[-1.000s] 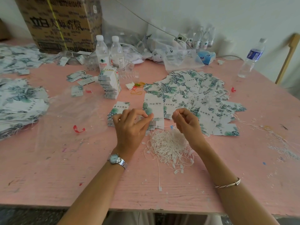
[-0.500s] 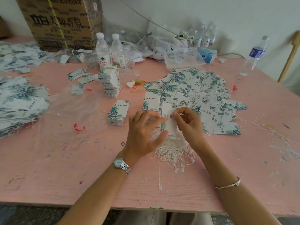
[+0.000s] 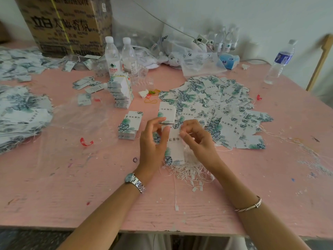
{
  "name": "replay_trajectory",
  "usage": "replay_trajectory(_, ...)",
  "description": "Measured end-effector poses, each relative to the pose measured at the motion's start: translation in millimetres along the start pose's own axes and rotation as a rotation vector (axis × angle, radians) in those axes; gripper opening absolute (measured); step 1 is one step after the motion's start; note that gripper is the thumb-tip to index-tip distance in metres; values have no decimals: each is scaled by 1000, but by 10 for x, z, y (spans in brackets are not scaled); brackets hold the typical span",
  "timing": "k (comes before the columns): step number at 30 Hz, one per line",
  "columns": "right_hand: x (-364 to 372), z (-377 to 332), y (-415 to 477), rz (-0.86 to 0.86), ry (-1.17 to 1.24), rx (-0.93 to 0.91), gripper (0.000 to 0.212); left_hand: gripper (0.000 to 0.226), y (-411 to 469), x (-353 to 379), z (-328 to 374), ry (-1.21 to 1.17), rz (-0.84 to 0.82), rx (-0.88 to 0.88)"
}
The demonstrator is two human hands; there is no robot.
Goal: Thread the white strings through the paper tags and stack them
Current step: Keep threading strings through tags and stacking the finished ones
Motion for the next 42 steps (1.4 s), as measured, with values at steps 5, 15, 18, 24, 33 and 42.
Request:
replay_trajectory(5,-117,56,25,87,130,70,18,19,11,33,-62,-119,-22,-41)
replay_trajectory(15,35,46,4,-85,78,58,20,12,-36,160,-30,-143,-143,-34)
replay_trajectory(18,72,-18,2,-116,98,33,24,12,-41,174,-46,-144,-158,-48)
replay_trajectory(24,43,81,25,-85,59,83,25,15,-57,186,-22,-149,-185,-73)
replay_trajectory(33,6,187,18,-68,92,153,25,11,-32,145,161,29,-155,126)
replay_trajectory(42,5,188,7,-98,107,145,12,7,-26,97,133,32,-110,137)
Point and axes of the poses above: each hand's wrist, its own y-axis towards the middle knuckle, its own x-axis out of the palm, z = x × y, the point moved 9 cm from there along y, towards the middle knuckle
